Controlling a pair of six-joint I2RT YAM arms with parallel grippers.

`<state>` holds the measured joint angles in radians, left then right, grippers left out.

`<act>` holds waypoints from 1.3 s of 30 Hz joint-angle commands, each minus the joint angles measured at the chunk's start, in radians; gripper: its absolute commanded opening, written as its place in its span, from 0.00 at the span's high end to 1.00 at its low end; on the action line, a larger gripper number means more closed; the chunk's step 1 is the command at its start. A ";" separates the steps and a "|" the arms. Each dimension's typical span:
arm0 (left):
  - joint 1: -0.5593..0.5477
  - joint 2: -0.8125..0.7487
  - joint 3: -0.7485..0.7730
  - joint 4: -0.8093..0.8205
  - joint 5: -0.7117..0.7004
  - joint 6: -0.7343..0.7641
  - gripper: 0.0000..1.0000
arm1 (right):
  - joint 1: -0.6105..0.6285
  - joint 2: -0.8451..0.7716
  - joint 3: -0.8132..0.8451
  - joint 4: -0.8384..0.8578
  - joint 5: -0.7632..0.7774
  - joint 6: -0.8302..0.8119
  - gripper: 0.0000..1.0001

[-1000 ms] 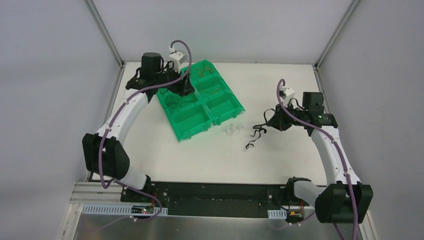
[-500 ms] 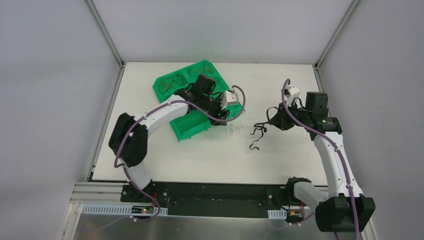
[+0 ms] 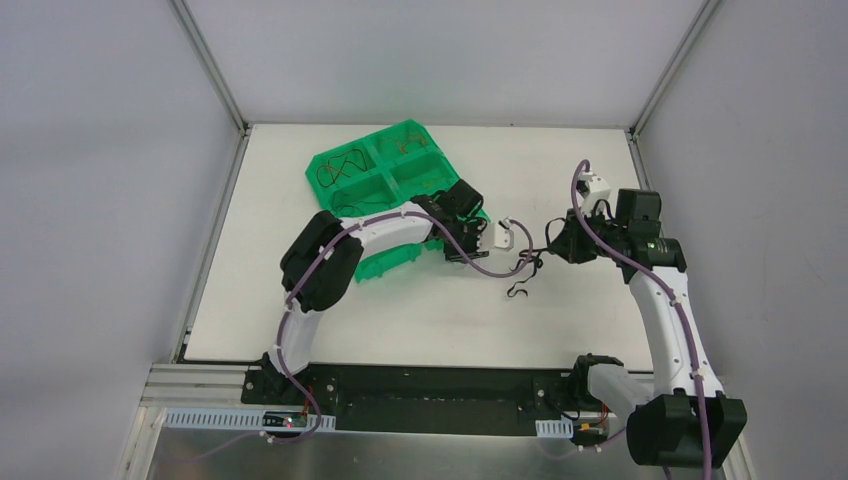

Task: Untangle the cables

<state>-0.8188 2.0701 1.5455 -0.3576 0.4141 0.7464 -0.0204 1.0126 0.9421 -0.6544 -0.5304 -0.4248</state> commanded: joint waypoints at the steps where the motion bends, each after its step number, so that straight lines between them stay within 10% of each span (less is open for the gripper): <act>1: -0.016 -0.015 0.030 -0.061 -0.053 0.082 0.92 | -0.016 -0.020 0.001 0.002 0.005 0.021 1.00; 4: -0.011 -0.127 0.016 -0.067 0.041 0.015 1.00 | -0.024 -0.015 0.004 0.007 -0.002 0.021 1.00; 8: 0.138 -0.300 0.094 0.096 0.392 -0.580 1.00 | -0.031 -0.010 0.007 0.021 -0.014 0.025 1.00; 11: 0.152 -0.408 0.040 -0.024 0.224 -0.326 1.00 | -0.032 -0.006 0.020 0.045 -0.051 0.047 1.00; 23: 0.514 -0.640 -0.231 -0.127 0.312 -0.277 1.00 | 0.075 0.065 0.280 0.249 -0.169 0.294 1.00; 33: 0.537 -0.553 -0.350 -0.074 0.288 -0.243 1.00 | 0.254 0.287 0.546 0.366 -0.089 0.367 1.00; 39: 0.565 -0.554 -0.347 -0.023 0.265 -0.326 0.47 | 0.349 0.379 0.561 0.481 0.058 0.423 1.00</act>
<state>-0.2775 1.5490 1.1995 -0.4339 0.6704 0.4652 0.2794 1.3758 1.4891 -0.2993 -0.5903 -0.0586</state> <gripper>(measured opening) 0.420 0.036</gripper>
